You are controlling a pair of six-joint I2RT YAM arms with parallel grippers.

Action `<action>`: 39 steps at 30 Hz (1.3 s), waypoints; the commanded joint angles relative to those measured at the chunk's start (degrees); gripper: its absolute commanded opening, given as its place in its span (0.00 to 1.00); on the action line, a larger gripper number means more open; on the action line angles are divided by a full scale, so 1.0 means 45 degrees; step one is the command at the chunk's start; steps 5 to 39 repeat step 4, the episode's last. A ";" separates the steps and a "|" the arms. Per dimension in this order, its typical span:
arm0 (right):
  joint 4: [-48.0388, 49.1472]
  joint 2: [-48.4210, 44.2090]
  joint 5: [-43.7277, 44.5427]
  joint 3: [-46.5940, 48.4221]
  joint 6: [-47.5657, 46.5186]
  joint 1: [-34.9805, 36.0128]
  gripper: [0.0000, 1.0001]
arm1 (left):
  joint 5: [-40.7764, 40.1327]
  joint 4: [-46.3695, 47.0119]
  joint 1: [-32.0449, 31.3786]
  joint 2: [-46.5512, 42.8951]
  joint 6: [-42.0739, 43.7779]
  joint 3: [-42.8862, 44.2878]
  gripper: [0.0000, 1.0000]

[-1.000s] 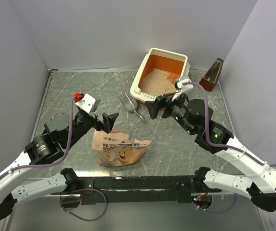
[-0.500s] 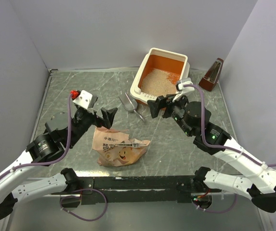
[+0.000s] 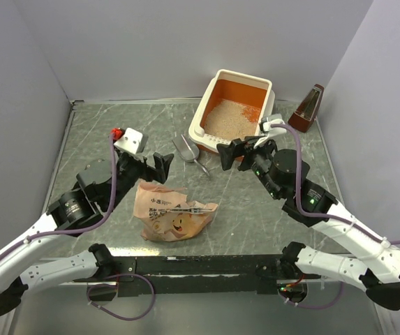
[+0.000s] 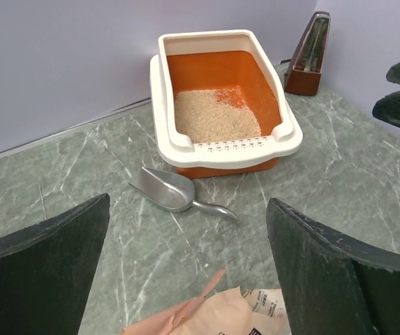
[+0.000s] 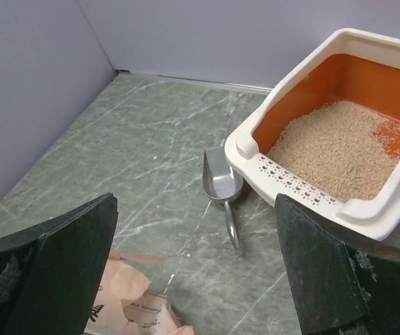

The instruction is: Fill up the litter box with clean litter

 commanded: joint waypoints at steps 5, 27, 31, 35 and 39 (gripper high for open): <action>-0.0500 0.0349 0.1417 0.0727 0.0296 -0.0047 1.00 | -0.0276 0.0869 -0.0012 -0.0236 0.0036 -0.0156 0.97; -0.0500 0.0349 0.1417 0.0727 0.0296 -0.0047 1.00 | -0.0276 0.0869 -0.0012 -0.0236 0.0036 -0.0156 0.97; -0.0500 0.0349 0.1417 0.0727 0.0296 -0.0047 1.00 | -0.0276 0.0869 -0.0012 -0.0236 0.0036 -0.0156 0.97; -0.0500 0.0349 0.1417 0.0727 0.0296 -0.0047 1.00 | -0.0276 0.0869 -0.0012 -0.0236 0.0036 -0.0156 0.97; -0.0500 0.0349 0.1417 0.0727 0.0296 -0.0047 1.00 | -0.0276 0.0869 -0.0012 -0.0236 0.0036 -0.0156 0.97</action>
